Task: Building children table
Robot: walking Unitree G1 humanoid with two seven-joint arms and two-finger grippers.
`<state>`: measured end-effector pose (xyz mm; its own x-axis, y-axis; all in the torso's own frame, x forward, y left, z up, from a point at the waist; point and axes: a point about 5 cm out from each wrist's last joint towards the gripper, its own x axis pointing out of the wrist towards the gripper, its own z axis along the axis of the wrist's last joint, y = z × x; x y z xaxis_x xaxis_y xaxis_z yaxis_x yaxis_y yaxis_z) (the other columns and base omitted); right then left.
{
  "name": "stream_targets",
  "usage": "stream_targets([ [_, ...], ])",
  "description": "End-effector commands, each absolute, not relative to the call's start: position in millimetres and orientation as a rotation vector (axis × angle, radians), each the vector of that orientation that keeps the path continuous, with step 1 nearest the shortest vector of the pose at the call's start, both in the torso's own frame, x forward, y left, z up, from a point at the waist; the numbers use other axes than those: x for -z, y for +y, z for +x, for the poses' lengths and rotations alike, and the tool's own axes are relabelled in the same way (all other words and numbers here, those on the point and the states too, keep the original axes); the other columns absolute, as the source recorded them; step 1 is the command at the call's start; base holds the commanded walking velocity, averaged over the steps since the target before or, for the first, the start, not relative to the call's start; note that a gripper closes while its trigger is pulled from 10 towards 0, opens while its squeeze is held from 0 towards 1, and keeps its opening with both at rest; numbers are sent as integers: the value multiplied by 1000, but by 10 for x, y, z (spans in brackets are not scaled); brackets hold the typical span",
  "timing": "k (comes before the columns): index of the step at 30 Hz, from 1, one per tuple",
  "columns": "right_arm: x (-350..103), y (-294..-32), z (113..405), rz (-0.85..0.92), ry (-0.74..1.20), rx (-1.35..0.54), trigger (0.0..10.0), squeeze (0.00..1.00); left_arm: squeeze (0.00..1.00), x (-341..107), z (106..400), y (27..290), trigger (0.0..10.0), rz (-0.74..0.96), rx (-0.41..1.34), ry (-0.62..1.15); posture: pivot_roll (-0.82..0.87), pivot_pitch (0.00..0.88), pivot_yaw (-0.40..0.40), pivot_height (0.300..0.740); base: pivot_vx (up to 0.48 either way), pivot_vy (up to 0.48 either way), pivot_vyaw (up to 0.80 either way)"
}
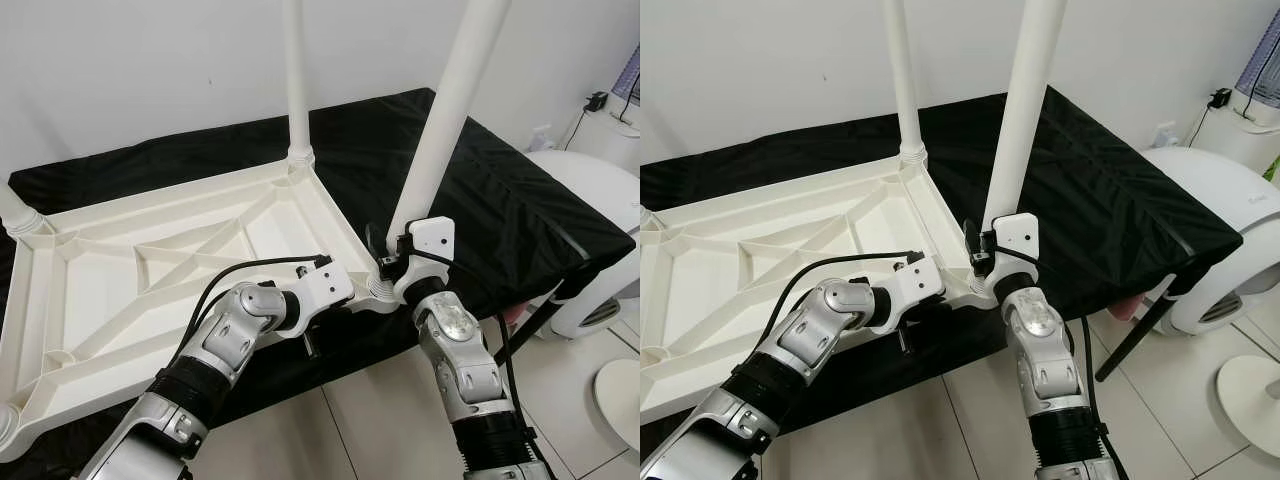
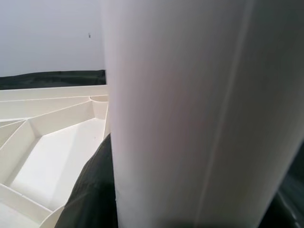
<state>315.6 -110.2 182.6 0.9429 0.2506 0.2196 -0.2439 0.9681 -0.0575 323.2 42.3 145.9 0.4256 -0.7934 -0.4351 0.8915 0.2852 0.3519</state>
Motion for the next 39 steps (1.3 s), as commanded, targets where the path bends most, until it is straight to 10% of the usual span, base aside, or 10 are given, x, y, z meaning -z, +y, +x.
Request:
stream_targets([
  [1, -1639, -977, 3118, -25, -141, -292, 10000, 0, 0, -1390, 3212, 406, 10000, 602, 1117, 188, -108, 109, 53, 740, 0, 0, 0],
  [39, -1537, -1010, 2929, 48, -126, 63, 10000, 0, 0, -1391, 3196, 397, 10000, 609, 1126, 183, -105, 97, 48, 740, 0, 0, 0],
])
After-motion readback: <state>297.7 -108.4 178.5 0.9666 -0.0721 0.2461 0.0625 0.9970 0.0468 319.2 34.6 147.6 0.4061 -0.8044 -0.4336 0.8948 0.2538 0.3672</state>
